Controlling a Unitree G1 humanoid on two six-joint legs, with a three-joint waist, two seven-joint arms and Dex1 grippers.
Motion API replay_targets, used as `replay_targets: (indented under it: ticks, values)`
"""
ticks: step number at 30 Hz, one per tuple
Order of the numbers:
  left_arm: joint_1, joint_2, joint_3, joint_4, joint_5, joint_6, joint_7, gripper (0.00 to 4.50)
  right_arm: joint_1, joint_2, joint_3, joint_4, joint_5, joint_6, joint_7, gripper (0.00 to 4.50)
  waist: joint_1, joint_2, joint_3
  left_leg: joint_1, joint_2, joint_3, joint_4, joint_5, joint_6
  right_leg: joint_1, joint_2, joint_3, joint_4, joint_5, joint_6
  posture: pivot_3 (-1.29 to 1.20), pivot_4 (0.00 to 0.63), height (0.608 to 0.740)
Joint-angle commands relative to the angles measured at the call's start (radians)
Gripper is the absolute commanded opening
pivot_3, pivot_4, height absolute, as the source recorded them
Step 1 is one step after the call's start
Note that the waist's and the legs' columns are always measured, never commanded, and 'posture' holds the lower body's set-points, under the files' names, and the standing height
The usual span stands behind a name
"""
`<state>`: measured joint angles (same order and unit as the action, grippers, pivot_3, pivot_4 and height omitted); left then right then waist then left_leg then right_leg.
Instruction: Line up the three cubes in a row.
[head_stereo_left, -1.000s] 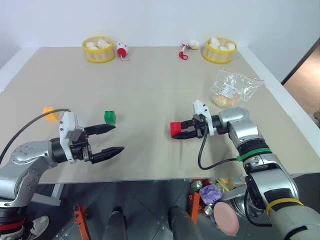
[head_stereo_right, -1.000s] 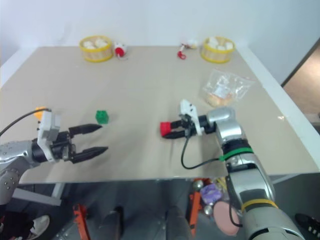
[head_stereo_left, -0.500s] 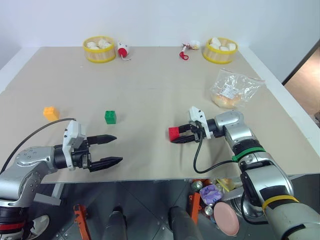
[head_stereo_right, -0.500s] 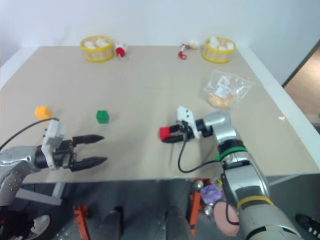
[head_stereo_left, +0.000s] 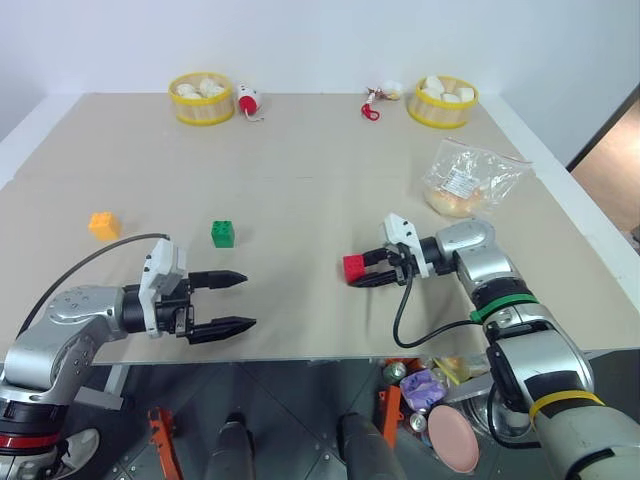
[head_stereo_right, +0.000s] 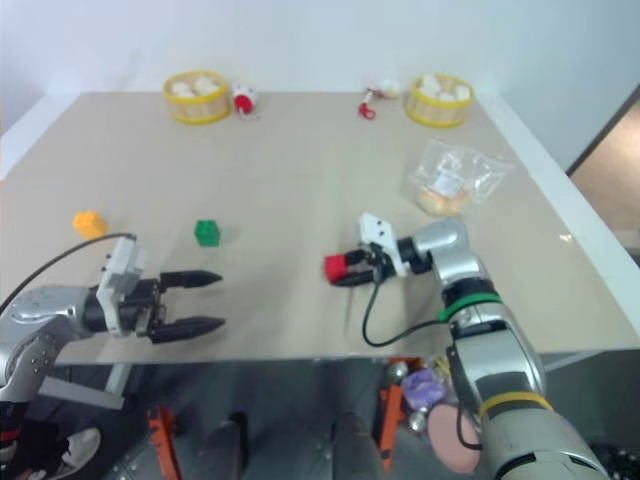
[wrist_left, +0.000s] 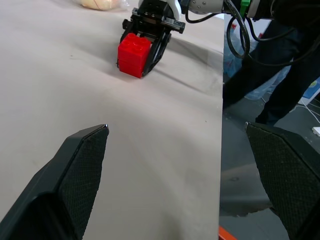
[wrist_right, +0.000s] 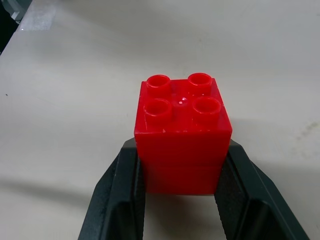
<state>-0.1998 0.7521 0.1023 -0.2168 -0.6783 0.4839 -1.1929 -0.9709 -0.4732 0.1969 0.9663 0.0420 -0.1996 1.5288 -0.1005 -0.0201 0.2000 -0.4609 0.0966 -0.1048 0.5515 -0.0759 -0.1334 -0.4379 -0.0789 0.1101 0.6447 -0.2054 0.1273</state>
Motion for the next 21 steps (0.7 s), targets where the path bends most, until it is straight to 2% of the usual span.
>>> replay_targets:
  ticks: [1, 7, 13, 21]
  values:
    - [-0.009, -0.004, 0.016, -0.034, -0.020, 0.009, 0.012, 4.50, -0.017, 0.005, -0.024, -0.028, 0.032, 0.022, 0.046, 1.28, 0.000, 0.000, 0.000, 0.000, 0.000, 0.000, 0.000, 0.000, 0.000, 0.000, 0.000, 0.000, 0.000, 0.000, 0.000, 0.00, 0.150, 0.740]
    - [0.016, -0.012, 0.059, -0.069, -0.069, 0.046, 0.059, 4.50, -0.030, 0.041, -0.047, -0.120, 0.111, 0.117, 0.079, 1.28, 0.000, 0.000, 0.000, 0.000, 0.000, 0.000, 0.000, 0.000, 0.000, 0.000, 0.000, 0.000, 0.000, 0.000, 0.000, 0.00, 0.150, 0.740]
    - [0.040, -0.012, 0.086, -0.121, -0.106, 0.076, 0.102, 4.50, 0.056, 0.006, -0.026, -0.218, 0.132, 0.119, 0.082, 1.28, 0.002, 0.000, 0.000, 0.000, 0.000, 0.000, 0.000, 0.000, 0.000, 0.000, 0.000, 0.000, 0.000, 0.000, 0.000, 0.00, 0.150, 0.740]
    - [-0.066, -0.040, 0.034, -0.069, -0.106, 0.077, 0.072, 4.50, 0.149, -0.050, -0.066, -0.274, 0.143, 0.081, -0.008, 1.28, 0.007, 0.000, 0.000, 0.000, 0.000, 0.000, 0.001, 0.001, -0.001, 0.000, 0.000, 0.000, 0.000, 0.001, 0.000, 0.00, 0.150, 0.740]
